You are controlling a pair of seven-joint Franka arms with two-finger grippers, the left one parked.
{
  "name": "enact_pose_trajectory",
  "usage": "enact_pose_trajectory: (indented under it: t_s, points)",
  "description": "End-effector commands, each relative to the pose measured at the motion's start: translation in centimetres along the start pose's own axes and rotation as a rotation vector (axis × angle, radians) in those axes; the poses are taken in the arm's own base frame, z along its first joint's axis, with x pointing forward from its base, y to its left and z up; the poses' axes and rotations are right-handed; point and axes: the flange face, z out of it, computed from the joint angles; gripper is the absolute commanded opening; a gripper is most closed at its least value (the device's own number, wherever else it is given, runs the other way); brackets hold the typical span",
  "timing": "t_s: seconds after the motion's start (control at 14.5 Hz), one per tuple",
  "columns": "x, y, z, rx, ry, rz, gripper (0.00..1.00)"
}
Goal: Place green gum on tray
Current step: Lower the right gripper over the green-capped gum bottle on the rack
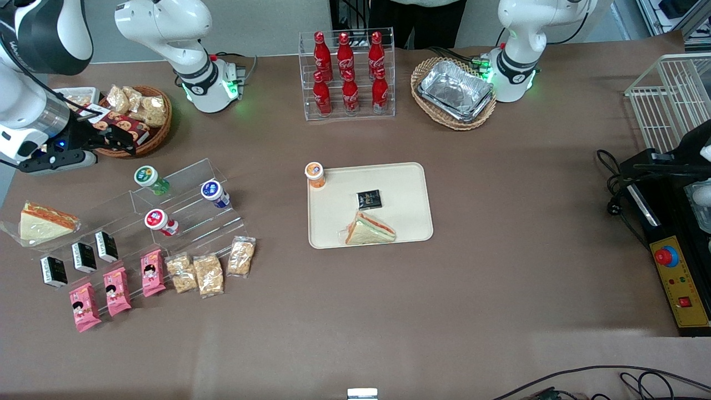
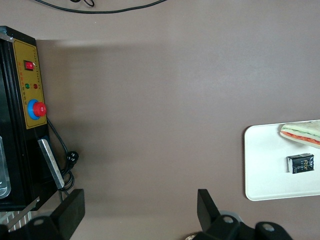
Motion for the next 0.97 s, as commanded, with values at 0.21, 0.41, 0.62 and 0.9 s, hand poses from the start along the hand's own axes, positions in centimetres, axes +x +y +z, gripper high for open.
enact_pose_trajectory:
  t_s: [0.21, 0.41, 0.62, 0.9]
  points:
    - [-0.5, 0.2, 1.0, -0.018, 0.016, -0.014, 1.00]
    - [-0.3, 0.3, 1.2, -0.018, 0.016, -0.014, 1.00]
    - [0.0, 0.4, 1.5, -0.019, 0.018, -0.012, 1.00]
    - [0.8, 0.6, 3.0, -0.021, 0.013, -0.010, 1.00]
